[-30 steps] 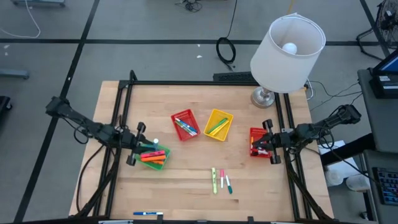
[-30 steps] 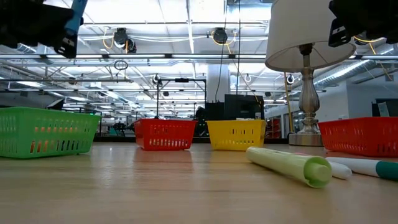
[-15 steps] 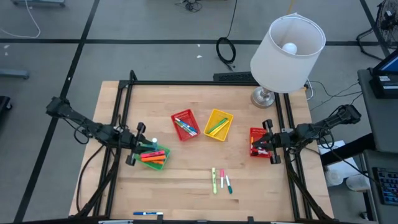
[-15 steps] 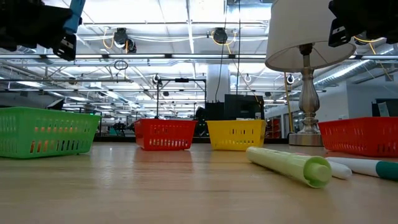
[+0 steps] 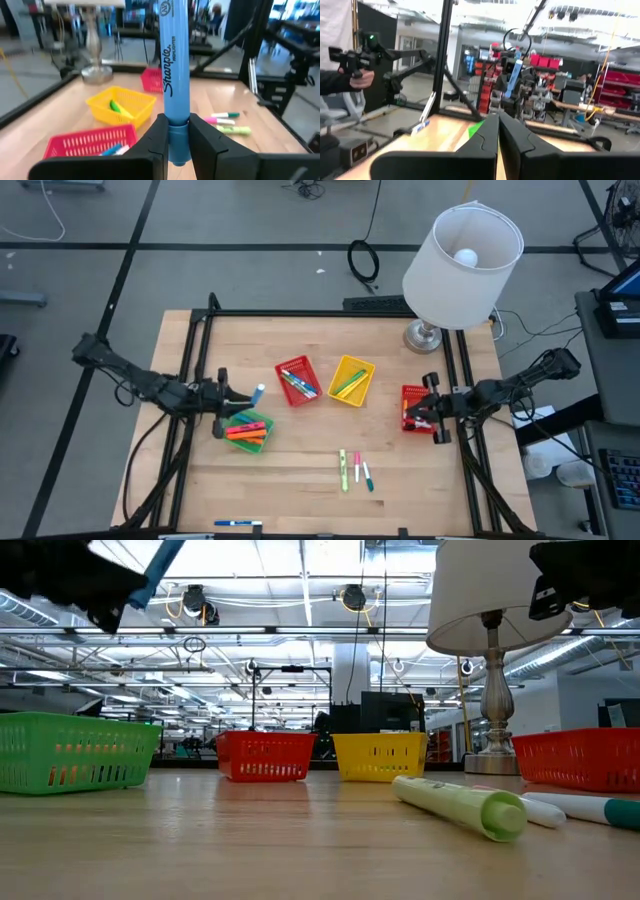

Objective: Pick & Place Markers
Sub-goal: Put the blue highlighter into the green bin

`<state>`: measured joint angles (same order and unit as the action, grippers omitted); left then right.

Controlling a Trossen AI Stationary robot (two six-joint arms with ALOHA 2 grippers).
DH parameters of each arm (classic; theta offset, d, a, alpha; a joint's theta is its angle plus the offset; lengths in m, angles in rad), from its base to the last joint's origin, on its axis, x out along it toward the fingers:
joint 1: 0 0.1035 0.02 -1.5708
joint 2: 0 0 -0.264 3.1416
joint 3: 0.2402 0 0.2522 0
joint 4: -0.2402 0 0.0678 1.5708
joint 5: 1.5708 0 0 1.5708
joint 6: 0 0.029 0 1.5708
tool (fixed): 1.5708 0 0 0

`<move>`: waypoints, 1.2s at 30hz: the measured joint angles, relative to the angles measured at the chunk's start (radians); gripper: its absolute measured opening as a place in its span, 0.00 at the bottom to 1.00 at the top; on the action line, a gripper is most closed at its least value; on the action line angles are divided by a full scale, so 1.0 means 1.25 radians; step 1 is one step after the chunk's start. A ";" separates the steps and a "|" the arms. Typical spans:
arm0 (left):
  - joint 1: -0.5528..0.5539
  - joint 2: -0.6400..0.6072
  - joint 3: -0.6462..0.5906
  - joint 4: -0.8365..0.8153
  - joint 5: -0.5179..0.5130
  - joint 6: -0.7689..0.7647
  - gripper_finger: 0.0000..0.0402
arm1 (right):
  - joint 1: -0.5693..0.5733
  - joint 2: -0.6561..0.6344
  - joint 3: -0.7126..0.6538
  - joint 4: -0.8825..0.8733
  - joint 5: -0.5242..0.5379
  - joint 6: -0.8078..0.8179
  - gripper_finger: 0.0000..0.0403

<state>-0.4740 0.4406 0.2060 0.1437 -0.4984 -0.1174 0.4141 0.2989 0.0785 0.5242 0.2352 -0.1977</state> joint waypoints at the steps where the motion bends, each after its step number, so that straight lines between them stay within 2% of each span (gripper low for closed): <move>1: -0.002 0.015 0.036 -0.052 0.000 -0.017 0.13 | 0.000 0.000 -0.002 0.012 0.000 -0.002 0.00; 7: -0.033 0.167 0.248 -0.368 -0.002 -0.137 0.13 | 0.000 0.000 -0.007 0.023 0.000 -0.006 0.00; 13: -0.082 0.359 0.372 -0.553 0.051 -0.242 0.13 | 0.000 0.000 -0.008 0.023 0.000 0.002 0.00; 17: -0.124 0.452 0.387 -0.632 0.066 -0.324 0.13 | 0.000 0.000 -0.008 0.020 0.000 0.018 0.00; 22: -0.170 0.511 0.387 -0.690 0.060 -0.449 0.13 | 0.000 0.000 -0.009 0.020 0.000 0.023 0.00; 26: -0.203 0.518 0.387 -0.728 0.058 -0.517 0.13 | 0.000 0.000 -0.010 0.020 0.000 0.023 0.00; 32: -0.235 0.518 0.387 -0.870 0.057 -0.676 0.13 | 0.000 0.000 -0.010 0.020 0.000 0.021 0.00; 36: -0.236 0.518 0.387 -0.889 0.065 -0.698 0.13 | 0.000 0.000 -0.010 0.020 0.000 0.021 0.00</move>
<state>-0.7685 1.0882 0.6895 -0.9679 -0.4170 -0.9905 0.4141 0.2989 0.0658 0.5491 0.2348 -0.1715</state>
